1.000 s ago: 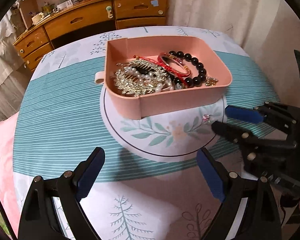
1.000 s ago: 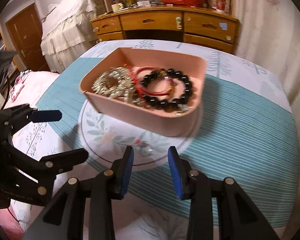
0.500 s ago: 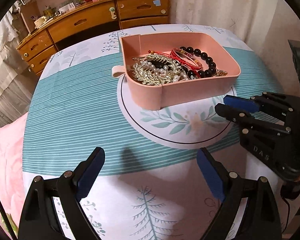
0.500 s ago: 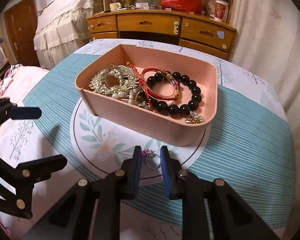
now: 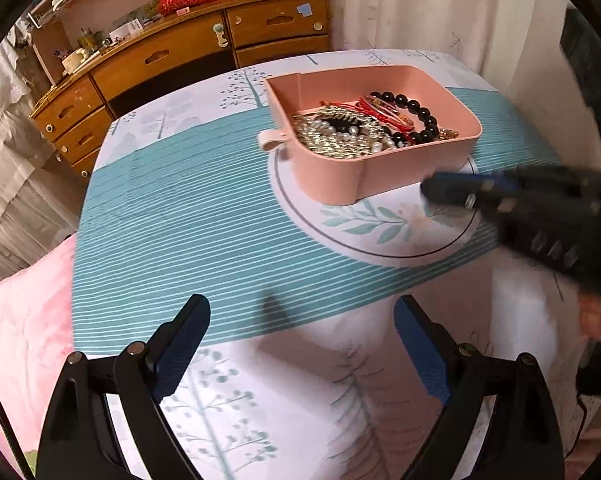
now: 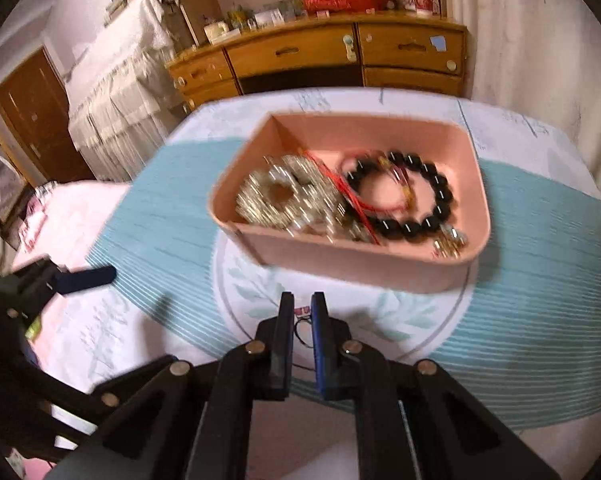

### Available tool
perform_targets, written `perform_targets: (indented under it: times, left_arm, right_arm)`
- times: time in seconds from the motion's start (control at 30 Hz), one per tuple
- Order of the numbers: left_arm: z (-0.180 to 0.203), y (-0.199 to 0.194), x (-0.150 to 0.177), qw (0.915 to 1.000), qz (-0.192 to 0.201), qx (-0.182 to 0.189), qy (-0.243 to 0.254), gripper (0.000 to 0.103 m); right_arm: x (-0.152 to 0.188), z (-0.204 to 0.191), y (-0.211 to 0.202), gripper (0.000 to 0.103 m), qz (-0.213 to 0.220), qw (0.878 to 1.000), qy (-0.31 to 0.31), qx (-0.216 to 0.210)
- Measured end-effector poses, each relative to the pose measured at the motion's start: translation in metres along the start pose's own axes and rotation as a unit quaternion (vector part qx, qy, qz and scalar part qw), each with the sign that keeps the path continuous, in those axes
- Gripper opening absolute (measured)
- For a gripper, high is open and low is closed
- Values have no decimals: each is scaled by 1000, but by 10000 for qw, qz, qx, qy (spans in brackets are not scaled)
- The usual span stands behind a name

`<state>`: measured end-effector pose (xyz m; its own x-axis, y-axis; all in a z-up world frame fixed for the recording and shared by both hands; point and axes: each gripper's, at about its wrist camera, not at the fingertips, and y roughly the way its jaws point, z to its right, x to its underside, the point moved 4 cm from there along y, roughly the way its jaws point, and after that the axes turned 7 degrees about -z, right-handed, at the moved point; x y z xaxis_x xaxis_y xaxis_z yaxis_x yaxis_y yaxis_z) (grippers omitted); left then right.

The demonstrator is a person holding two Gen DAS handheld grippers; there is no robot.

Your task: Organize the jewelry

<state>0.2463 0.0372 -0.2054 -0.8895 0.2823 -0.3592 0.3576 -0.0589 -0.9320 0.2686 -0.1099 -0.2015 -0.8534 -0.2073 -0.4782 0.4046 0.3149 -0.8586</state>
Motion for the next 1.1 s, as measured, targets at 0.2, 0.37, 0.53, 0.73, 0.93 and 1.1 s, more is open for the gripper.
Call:
perform_targets:
  times: [0.2,0.37,0.53,0.73,0.93,1.1]
  left_arm:
    - [-15,-5,4,10000,-2,36,49,92]
    - [-20,-17,4,9998,-60,177,-27,92]
    - [-22,-36,9,9998,-33,170,61,92]
    - [-22,-62,26,9992,-260,202,-211,92]
    - [-24,-83,62,9870,-631,329,-1442,92]
    - [-13,-104,89,9711,-765,148,-2254,92]
  right_arm:
    - [-34,-5,-47,8,922,9955,221,42]
    - [-58,12,-74,11,1276,9883,643,527]
    - [-47,38,-82,27,1191,9803,1520,425]
    - [-7,51,-95,86,812,9646,2455,513]
    - [75,39,-85,88,-637,9558,2853,314]
    - [146,17,-100,91,-1574,9571,2379,504]
